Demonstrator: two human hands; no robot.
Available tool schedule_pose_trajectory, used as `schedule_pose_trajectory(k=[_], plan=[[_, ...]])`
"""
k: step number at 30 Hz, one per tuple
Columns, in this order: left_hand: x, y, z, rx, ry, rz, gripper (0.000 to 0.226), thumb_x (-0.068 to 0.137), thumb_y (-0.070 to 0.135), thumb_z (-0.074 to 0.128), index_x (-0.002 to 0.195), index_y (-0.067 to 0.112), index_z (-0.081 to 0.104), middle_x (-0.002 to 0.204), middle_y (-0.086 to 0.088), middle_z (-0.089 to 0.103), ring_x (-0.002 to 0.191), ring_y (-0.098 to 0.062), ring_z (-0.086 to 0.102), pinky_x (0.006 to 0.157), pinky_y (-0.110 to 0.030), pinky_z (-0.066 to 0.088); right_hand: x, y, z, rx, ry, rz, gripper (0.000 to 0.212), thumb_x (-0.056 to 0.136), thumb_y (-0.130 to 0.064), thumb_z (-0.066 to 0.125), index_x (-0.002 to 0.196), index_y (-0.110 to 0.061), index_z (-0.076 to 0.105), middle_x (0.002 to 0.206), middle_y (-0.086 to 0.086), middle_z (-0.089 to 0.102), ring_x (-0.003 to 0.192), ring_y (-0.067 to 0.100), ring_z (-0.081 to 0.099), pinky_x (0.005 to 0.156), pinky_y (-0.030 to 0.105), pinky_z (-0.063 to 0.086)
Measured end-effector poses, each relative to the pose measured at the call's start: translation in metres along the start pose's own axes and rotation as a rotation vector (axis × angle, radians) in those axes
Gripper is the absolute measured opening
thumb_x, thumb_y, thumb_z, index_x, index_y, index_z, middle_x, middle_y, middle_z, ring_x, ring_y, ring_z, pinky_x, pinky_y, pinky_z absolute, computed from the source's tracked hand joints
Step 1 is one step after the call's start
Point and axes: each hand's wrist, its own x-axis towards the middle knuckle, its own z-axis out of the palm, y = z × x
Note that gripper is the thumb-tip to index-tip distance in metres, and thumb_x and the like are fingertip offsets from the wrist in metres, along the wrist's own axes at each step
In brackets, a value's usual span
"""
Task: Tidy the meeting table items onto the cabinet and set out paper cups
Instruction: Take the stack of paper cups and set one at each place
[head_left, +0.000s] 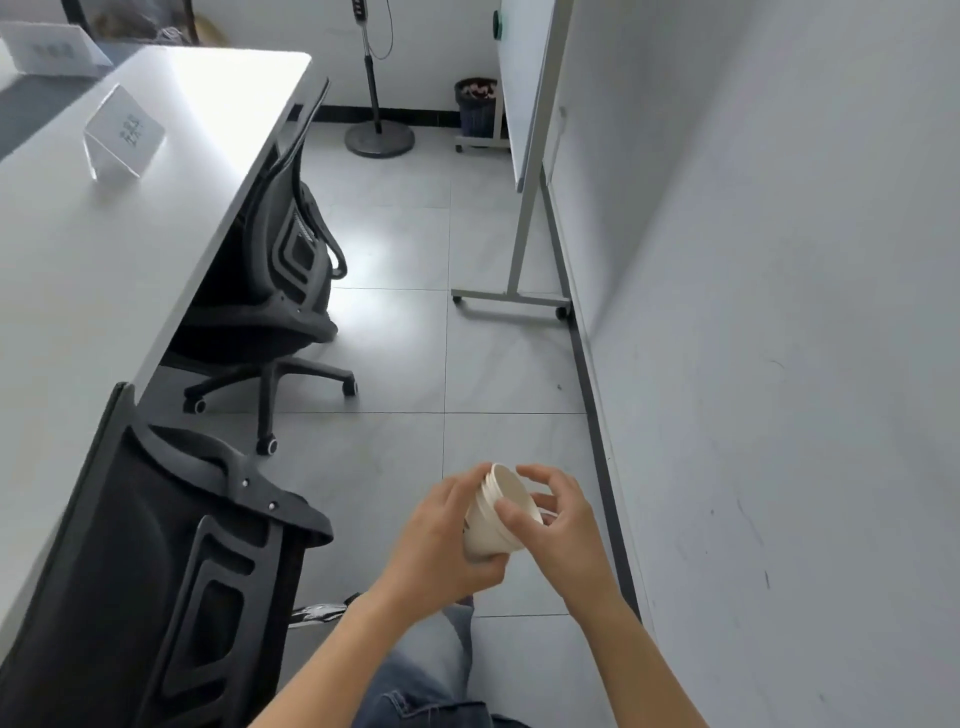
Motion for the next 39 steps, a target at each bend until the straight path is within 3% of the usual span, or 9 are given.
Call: schedule_pose_trajectory(k=[3, 10, 14, 20, 24, 26, 29, 35, 39], plan=[[0.046, -0.009, -0.011, 0.023, -0.016, 0.007, 0.077, 0.06, 0.039, 0.06, 0.131, 0.025, 0.034, 0.118, 0.008, 0.047, 0.099, -0.01, 0.05, 0.078, -0.013, 0.042, 0.045, -0.007, 0.001, -0.023, 0.01, 0.001, 0.028, 0.078, -0.029, 0.068, 0.091, -0.043, 0.048, 0.111, -0.017, 0.049, 0.096, 0.0, 0.053, 0.066, 0.014, 0.048], [0.175, -0.025, -0.073, 0.071, 0.017, 0.073, 0.075, 0.062, 0.035, 0.064, 0.13, 0.027, 0.034, 0.118, 0.01, 0.048, 0.097, -0.007, 0.048, 0.076, -0.007, 0.036, 0.174, -0.06, 0.018, -0.057, 0.024, -0.028, 0.027, 0.065, -0.045, 0.059, 0.089, -0.044, 0.048, 0.111, -0.013, 0.051, 0.095, 0.001, 0.055, 0.066, 0.014, 0.046], [0.226, -0.042, -0.105, 0.051, 0.074, 0.061, 0.079, 0.055, 0.046, 0.051, 0.129, 0.023, 0.037, 0.114, 0.005, 0.051, 0.098, -0.011, 0.05, 0.082, -0.026, 0.047, 0.234, -0.081, 0.041, -0.079, 0.012, -0.05, 0.033, 0.061, -0.051, 0.059, 0.092, -0.047, 0.046, 0.109, -0.016, 0.05, 0.095, 0.003, 0.055, 0.068, 0.015, 0.046], [0.259, -0.072, -0.14, 0.034, 0.113, -0.073, 0.076, 0.055, 0.046, 0.053, 0.128, 0.03, 0.035, 0.111, 0.011, 0.05, 0.09, -0.008, 0.05, 0.076, -0.027, 0.05, 0.297, -0.09, 0.076, -0.133, -0.113, -0.03, 0.028, 0.068, -0.046, 0.059, 0.091, -0.047, 0.044, 0.103, -0.022, 0.046, 0.092, 0.002, 0.054, 0.066, 0.014, 0.046], [0.289, -0.088, -0.165, 0.014, 0.194, -0.143, 0.071, 0.06, 0.036, 0.061, 0.127, 0.029, 0.037, 0.111, 0.01, 0.05, 0.091, -0.008, 0.051, 0.077, -0.024, 0.049, 0.349, -0.1, 0.099, -0.146, -0.222, -0.041, 0.025, 0.08, -0.032, 0.064, 0.098, -0.039, 0.047, 0.104, -0.018, 0.046, 0.092, 0.003, 0.054, 0.063, 0.013, 0.047], [0.307, -0.093, -0.176, 0.013, 0.245, -0.174, 0.069, 0.061, 0.031, 0.064, 0.126, 0.03, 0.038, 0.109, 0.012, 0.05, 0.092, -0.006, 0.05, 0.076, -0.019, 0.047, 0.376, -0.108, 0.108, -0.152, -0.272, -0.058, 0.026, 0.073, -0.042, 0.061, 0.096, -0.043, 0.046, 0.105, -0.019, 0.046, 0.093, 0.004, 0.055, 0.065, 0.014, 0.048], [0.345, -0.099, -0.19, 0.007, 0.315, -0.216, 0.069, 0.06, 0.032, 0.064, 0.123, 0.035, 0.038, 0.107, 0.016, 0.05, 0.094, -0.006, 0.051, 0.078, -0.025, 0.049, 0.424, -0.123, 0.116, -0.172, -0.348, -0.09, 0.03, 0.065, -0.05, 0.054, 0.092, -0.049, 0.043, 0.103, -0.021, 0.044, 0.093, 0.003, 0.054, 0.066, 0.015, 0.048], [0.459, -0.092, -0.212, 0.0, 0.428, -0.214, 0.071, 0.059, 0.029, 0.066, 0.125, 0.032, 0.039, 0.108, 0.022, 0.047, 0.096, -0.005, 0.052, 0.077, -0.029, 0.051, 0.541, -0.161, 0.099, -0.169, -0.377, -0.169, 0.055, 0.052, -0.065, 0.048, 0.102, -0.043, 0.046, 0.104, -0.024, 0.044, 0.09, 0.001, 0.055, 0.065, 0.013, 0.046], [0.534, -0.082, -0.218, -0.005, 0.462, -0.208, 0.073, 0.058, 0.034, 0.065, 0.126, 0.032, 0.038, 0.108, 0.019, 0.049, 0.096, -0.005, 0.052, 0.077, -0.029, 0.052, 0.61, -0.184, 0.081, -0.165, -0.356, -0.203, 0.047, 0.051, -0.065, 0.047, 0.096, -0.051, 0.04, 0.104, -0.025, 0.043, 0.086, 0.001, 0.056, 0.065, 0.014, 0.046]])
